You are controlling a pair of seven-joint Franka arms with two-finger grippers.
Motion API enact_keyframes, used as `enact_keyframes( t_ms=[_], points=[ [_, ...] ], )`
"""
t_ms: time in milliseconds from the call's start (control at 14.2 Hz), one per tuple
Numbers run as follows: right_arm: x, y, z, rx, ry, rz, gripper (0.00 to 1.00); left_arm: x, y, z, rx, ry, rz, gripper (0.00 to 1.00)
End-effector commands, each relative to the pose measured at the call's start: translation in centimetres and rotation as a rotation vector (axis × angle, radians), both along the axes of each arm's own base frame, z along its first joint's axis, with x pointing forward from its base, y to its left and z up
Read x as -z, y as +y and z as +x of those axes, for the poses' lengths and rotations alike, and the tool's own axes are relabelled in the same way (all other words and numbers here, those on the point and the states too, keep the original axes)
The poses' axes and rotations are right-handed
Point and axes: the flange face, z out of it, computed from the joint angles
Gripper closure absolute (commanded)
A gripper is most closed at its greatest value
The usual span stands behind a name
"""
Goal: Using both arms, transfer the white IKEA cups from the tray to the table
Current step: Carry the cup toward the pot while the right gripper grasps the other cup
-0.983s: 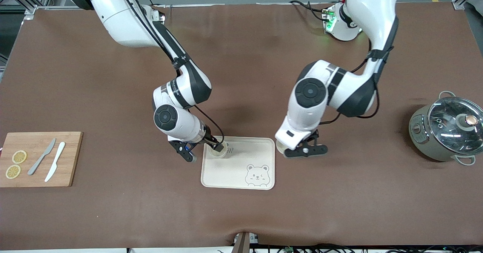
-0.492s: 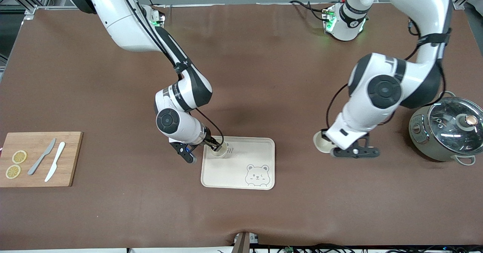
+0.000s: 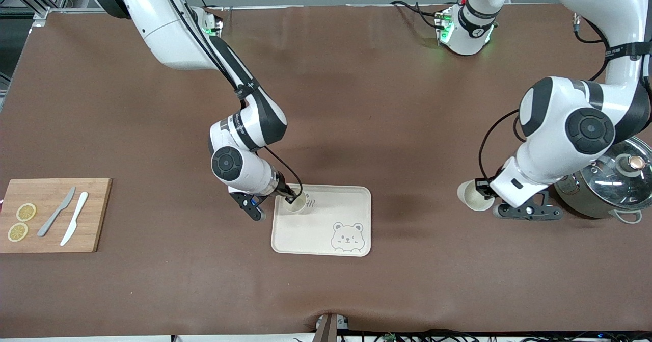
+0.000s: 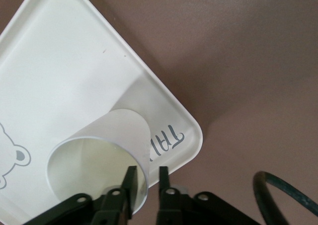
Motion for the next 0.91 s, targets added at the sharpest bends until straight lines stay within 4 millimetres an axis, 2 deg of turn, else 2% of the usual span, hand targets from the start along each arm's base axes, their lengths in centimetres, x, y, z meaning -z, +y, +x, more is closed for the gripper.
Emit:
enact_keyframes(
  t_ms=[0, 211, 351, 492, 702, 843],
  points=[
    [-0.7, 0.6, 0.6, -0.001, -0.016, 0.017, 1.00, 1.0, 1.8, -1.6, 0.011, -0.032, -0.021, 1.00],
    [-1.5, 0.5, 1.0, -0.002, -0.028, 0.021, 1.00, 3.5, 2.7, -2.1, 0.002, -0.087, -0.034, 1.00],
    [-2.3, 0.2, 1.2, -0.071, -0.047, 0.028, 1.00, 5.2, 2.7, -2.7, 0.001, -0.132, -0.047, 1.00],
    [-3.3, -0.2, 1.5, -0.101, -0.067, 0.037, 1.00, 7.0, 3.8, -3.3, -0.019, -0.175, -0.060, 1.00],
    [-3.7, -2.5, 2.2, -0.115, -0.013, 0.025, 1.00, 8.8, 4.0, -4.2, -0.019, -0.213, -0.069, 1.00],
    [-4.9, -3.1, 2.3, -0.219, 0.001, 0.021, 1.00, 9.8, 4.7, -4.5, -0.031, -0.227, -0.072, 1.00]
  ],
)
